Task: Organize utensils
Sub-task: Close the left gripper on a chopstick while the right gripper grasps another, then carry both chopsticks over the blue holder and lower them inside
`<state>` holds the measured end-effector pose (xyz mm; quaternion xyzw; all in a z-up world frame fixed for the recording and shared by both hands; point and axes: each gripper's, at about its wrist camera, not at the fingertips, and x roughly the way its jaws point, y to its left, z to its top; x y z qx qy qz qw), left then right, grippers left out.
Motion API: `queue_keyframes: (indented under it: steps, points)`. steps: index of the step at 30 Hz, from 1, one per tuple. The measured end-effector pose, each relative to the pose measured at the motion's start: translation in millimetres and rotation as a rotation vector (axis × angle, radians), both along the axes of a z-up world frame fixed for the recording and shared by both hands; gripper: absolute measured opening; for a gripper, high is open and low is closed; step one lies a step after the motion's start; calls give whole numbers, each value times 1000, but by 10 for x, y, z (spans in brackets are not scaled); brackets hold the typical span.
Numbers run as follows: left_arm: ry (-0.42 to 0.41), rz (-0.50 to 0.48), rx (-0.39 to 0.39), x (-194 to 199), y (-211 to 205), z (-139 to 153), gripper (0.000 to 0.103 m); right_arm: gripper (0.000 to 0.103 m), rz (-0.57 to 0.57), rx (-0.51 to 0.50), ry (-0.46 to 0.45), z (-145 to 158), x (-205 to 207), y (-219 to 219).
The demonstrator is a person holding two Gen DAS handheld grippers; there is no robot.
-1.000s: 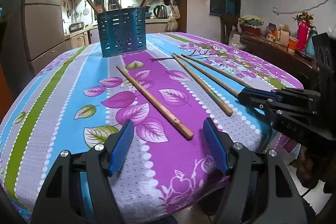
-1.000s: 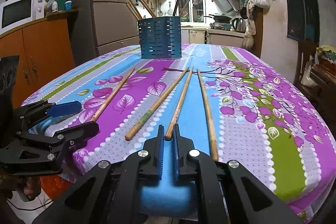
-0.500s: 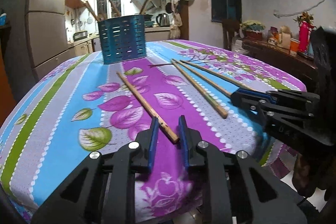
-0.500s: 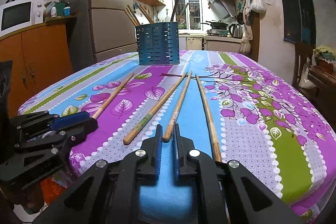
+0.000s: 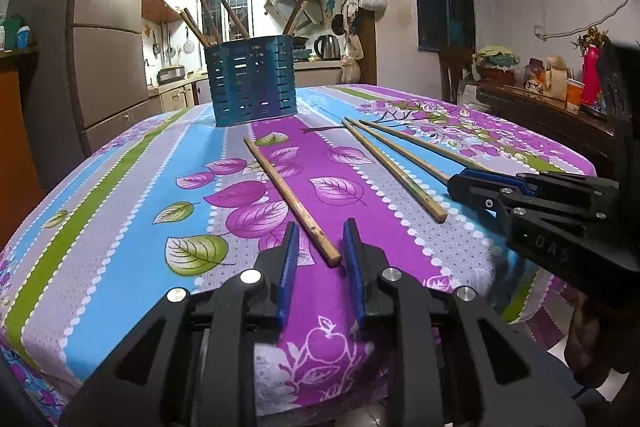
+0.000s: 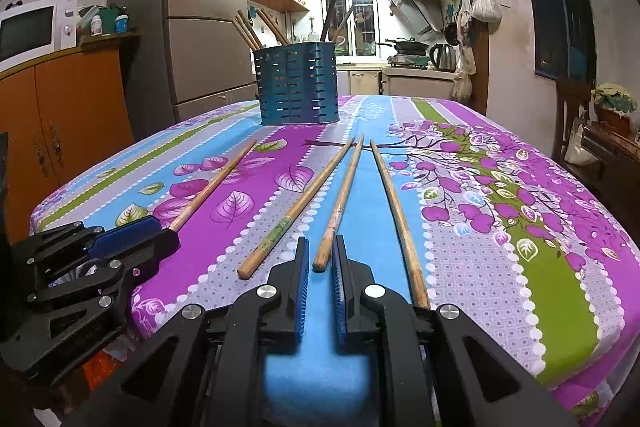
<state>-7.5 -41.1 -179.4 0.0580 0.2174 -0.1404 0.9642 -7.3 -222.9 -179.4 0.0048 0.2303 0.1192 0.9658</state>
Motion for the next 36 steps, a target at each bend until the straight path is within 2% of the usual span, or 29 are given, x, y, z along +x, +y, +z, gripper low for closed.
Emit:
queue_keyframes:
  steps: [6,8,10,16,19,28,36]
  points:
    - [2,-3,-11,23,12,0,21,13,-7,-11,-6,-2,28,27]
    - [1,-4,-10,7,16,-1,18,13,-10,-7,-7,1,15,24]
    - [1,-9,-7,-4,10,2,12,11,-13,-2,-7,1,12,24]
    - [14,-13,-6,10,31,34,5,9,-16,35,-22,7,-22,-43]
    - [-7,-18,-6,-20,40,121,5,9,-12,34,-43,83,-61,-72]
    - [-132,-32,-24,-110,93,626,5,8,25,-8,-192,715,-270,-157]
    - [-244,-53,-31,-23,151,1151,5,8,79,-56,-317,1279,-244,-185]
